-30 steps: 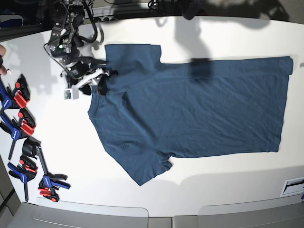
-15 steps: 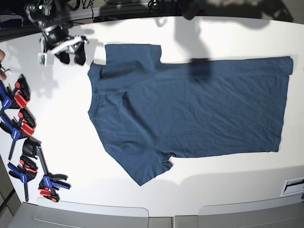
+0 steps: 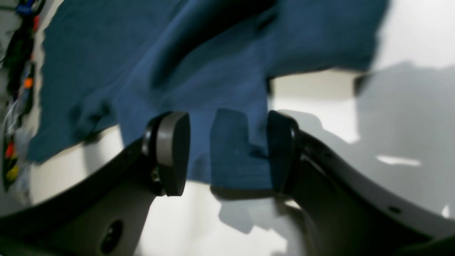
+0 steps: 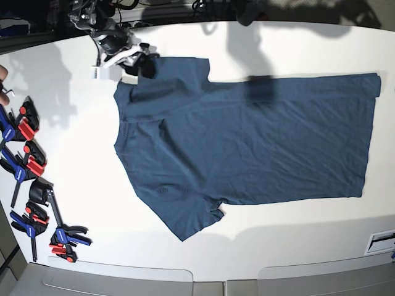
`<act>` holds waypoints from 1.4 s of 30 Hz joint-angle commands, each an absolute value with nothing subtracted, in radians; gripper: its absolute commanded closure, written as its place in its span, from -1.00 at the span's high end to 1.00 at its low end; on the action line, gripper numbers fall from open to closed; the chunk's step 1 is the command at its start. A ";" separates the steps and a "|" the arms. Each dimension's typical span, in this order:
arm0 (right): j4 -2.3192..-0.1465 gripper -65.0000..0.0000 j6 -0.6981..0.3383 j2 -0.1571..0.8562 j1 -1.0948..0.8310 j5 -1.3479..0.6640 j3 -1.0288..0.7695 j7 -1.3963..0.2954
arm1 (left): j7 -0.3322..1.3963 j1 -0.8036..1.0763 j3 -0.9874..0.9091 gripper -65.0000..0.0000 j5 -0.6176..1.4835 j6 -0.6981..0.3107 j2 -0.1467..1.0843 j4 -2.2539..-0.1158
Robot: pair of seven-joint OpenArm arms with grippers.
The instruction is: Fold the T-shirt properly
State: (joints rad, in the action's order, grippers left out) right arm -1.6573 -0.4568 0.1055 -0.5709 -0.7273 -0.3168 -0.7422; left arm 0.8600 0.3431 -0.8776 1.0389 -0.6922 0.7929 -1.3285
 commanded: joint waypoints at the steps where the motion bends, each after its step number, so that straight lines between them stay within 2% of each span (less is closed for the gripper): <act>1: -1.655 0.01 -0.445 0.108 -0.585 -0.693 -0.296 -0.812 | 0.832 0.341 -0.889 -0.50 1.056 -0.698 0.826 -1.341; 5: -1.655 0.01 -0.445 0.108 -0.585 -0.693 -0.253 -0.825 | 0.833 0.341 -0.889 -0.50 1.056 -0.698 0.826 -1.341; 6: -1.655 -0.05 -0.445 0.108 -0.585 -0.693 -0.253 -0.826 | 0.833 0.341 -0.889 -0.50 1.056 -0.698 0.826 -1.341; 8: -1.656 -0.30 -0.445 0.108 -0.585 -0.693 -0.255 -0.828 | 0.833 0.341 -0.889 -0.50 1.056 -0.698 0.826 -1.341; 12: -1.656 -0.96 -0.445 0.108 -0.584 -0.701 -0.256 -0.828 | 0.836 0.341 -0.889 -0.50 1.056 -0.698 0.826 -1.341; 13: -1.656 -1.00 -0.445 0.108 -0.584 -0.720 -0.256 -0.827 | 0.836 0.341 -0.889 -0.50 1.056 -0.698 0.826 -1.341; 20: -1.678 -1.00 -0.573 0.107 -0.561 -0.854 -0.255 -0.830 | 0.836 0.341 -0.889 -0.50 1.056 -0.698 0.826 -1.341; 31: -1.744 -1.00 -0.607 0.107 -0.357 -0.862 -0.255 -0.827 | 0.835 0.341 -0.889 -0.50 1.056 -0.698 0.826 -1.341; 35: -1.744 -1.00 -0.607 0.107 -0.259 -0.769 -0.244 -0.792 | 0.835 0.341 -0.889 -0.50 1.056 -0.698 0.826 -1.341; 42: -1.743 -1.00 -0.606 0.108 -0.119 -0.472 -0.145 -0.629 | 0.835 0.341 -0.889 -0.50 1.056 -0.698 0.826 -1.341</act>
State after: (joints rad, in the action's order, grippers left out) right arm -1.7252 -0.6022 0.1028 -0.1322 -0.4503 -0.1413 -0.6605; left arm 0.8600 0.3435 -0.8776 1.0389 -0.6922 0.7933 -1.3285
